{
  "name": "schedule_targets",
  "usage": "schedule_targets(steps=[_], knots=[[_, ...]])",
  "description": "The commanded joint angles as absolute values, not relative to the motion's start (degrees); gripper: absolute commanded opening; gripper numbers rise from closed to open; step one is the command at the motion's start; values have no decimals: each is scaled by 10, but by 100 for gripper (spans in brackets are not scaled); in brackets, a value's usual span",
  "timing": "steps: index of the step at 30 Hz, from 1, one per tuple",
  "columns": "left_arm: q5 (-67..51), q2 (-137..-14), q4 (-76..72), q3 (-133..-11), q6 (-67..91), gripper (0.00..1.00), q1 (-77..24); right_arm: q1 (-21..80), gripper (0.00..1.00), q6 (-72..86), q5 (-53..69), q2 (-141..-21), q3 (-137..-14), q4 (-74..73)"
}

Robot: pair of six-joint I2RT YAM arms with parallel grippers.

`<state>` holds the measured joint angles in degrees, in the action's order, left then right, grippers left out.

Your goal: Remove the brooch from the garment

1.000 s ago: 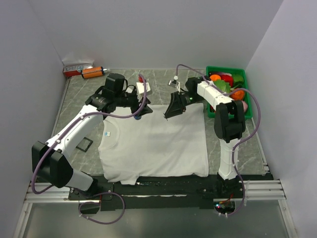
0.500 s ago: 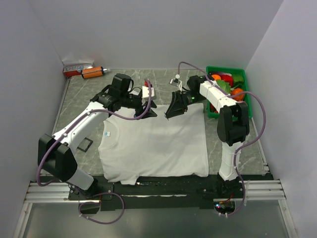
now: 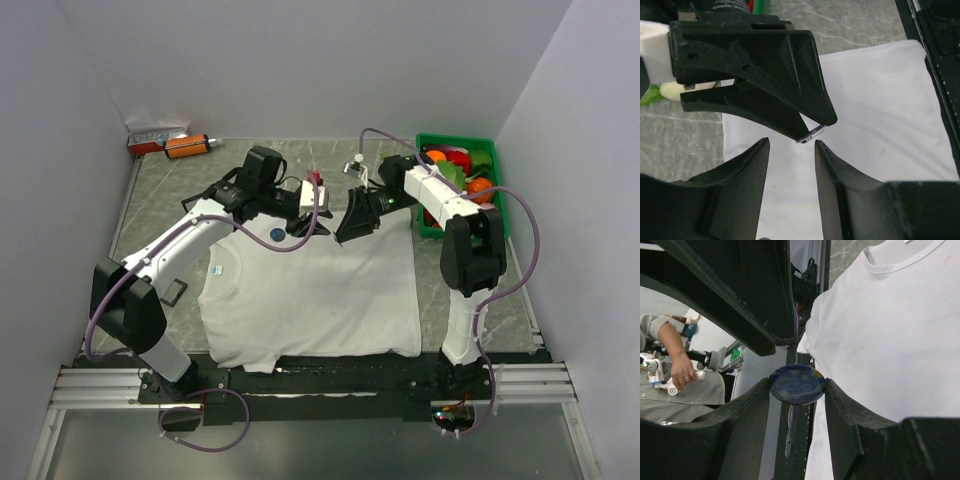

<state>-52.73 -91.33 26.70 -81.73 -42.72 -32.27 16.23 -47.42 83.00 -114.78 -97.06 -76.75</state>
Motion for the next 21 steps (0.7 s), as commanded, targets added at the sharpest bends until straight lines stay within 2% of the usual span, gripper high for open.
schedule_targets(steps=[1,9,13,18,21], knots=[[-571,-925,314,-841,-516,46,-341,170,45,-473,831,-1119,-976,-898],[-583,-955,376,-883,-584,36,-348,174,45,-471,824,-1128,-985,-898],[-586,-976,412,-906,-609,27,-349,175,45,-469,824,-1132,-989,-898],[-577,-988,446,-930,-649,24,-349,176,45,-468,823,-1135,-992,-898],[-577,-993,453,-936,-657,15,-350,176,45,-468,823,-1136,-994,-898]])
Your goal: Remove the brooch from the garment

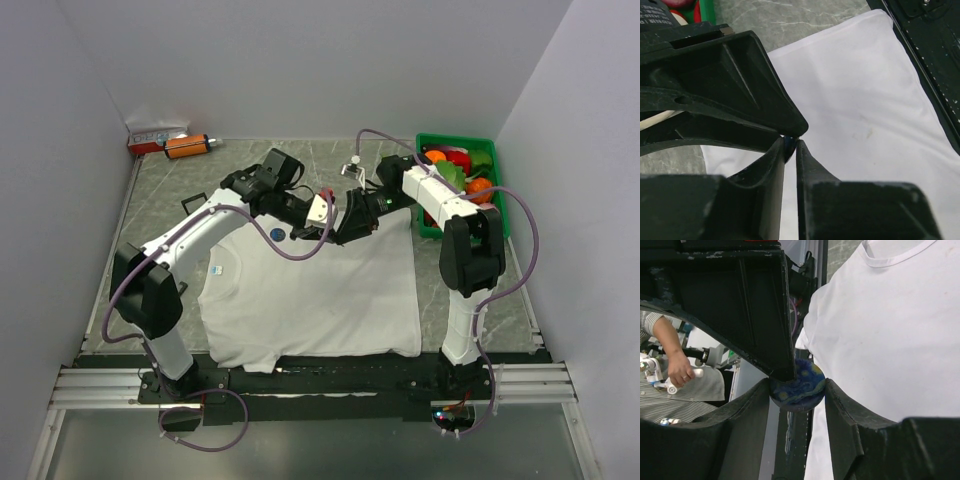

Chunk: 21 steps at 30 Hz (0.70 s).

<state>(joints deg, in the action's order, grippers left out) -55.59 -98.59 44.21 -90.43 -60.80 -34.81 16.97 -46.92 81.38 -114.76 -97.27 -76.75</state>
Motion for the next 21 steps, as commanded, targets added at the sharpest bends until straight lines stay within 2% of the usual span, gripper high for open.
schedule_targets(steps=[1,3,7,9,11,14,21], knots=[[-577,-997,460,-940,-659,7,-350,177,45,-468,824,-1136,-994,-898],[-576,-1002,468,-949,-660,1,-350,177,45,-467,824,-1135,-994,-898],[-563,-999,446,-945,-613,1,-350,175,50,-461,822,-1139,-1005,-898],[-555,-990,423,-926,-591,1,-350,165,56,-454,819,-1143,-1022,-898],[-538,-973,396,-904,-565,1,-349,156,67,-451,812,-1145,-1042,-897],[-498,-950,392,-875,-570,1,-347,129,73,-447,796,-1145,-1068,-899],[-461,-904,390,-815,-508,1,-302,79,75,-450,775,-1154,-1083,-888]])
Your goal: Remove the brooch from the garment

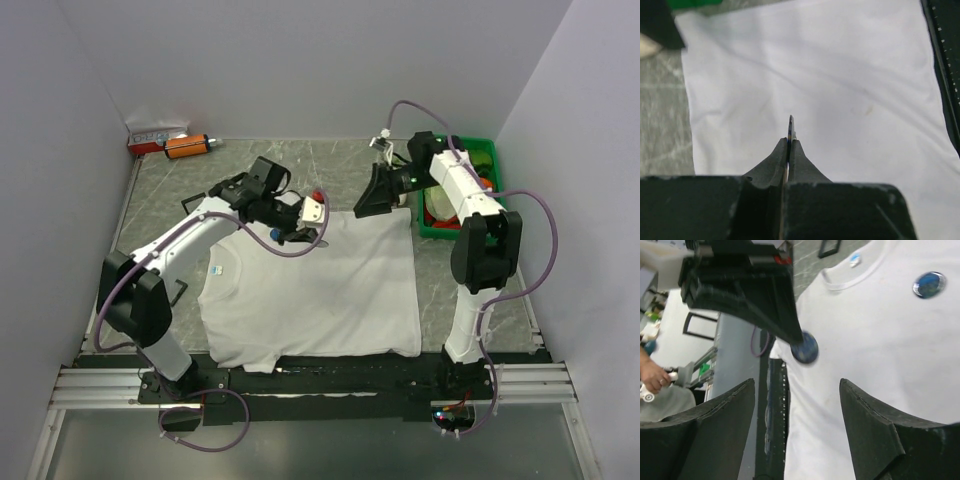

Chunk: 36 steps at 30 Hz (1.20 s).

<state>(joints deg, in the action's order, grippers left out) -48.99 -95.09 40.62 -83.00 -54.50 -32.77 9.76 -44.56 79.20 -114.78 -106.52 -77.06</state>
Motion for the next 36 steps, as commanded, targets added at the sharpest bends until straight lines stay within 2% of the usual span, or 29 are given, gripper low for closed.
schedule_targets(steps=[1,6,8,12,13,22,29,36], knots=[[-448,-889,386,-799,-491,1,-300,80,80,-447,770,-1152,-1078,-882],[-383,-839,388,-744,-491,1,-282,80,89,-423,762,-1137,-1056,-848],[-341,-821,386,-728,-476,1,-280,78,95,-399,742,-1130,-1053,-825],[-264,-798,385,-707,-476,1,-278,82,95,-323,649,-1101,-1033,-727],[-250,-795,382,-700,-471,1,-275,84,100,-315,626,-1097,-1031,-712],[-114,-793,381,-676,-461,1,-240,97,100,-212,490,-1027,-966,-556],[84,-868,303,-662,-435,1,-212,117,100,-199,445,-1010,-952,-542],[224,-1020,281,-729,-401,1,-178,123,100,-193,418,-998,-940,-535]])
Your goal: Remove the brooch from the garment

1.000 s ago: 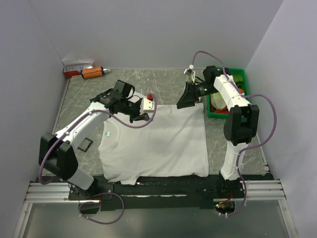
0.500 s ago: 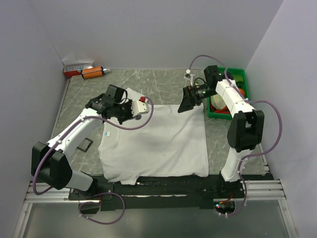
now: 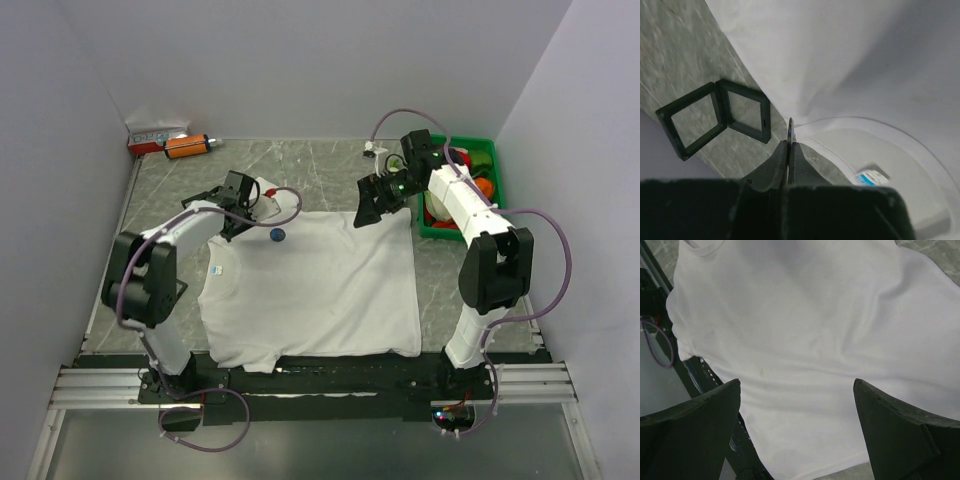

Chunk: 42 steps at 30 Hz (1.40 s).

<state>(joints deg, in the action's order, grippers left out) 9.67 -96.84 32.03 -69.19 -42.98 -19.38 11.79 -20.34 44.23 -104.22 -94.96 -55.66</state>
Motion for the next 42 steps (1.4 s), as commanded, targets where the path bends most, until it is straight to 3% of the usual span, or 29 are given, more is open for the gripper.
schedule_targets(steps=[1,24,42], knots=[[244,-1031,272,-731,-408,1,-176,122,100,-193,417,-997,-939,-535],[271,-1150,241,-845,-452,1,-121,129,100,-201,410,-993,-914,-541],[265,-1172,236,-823,-457,1,-120,139,100,-207,404,-990,-898,-542]])
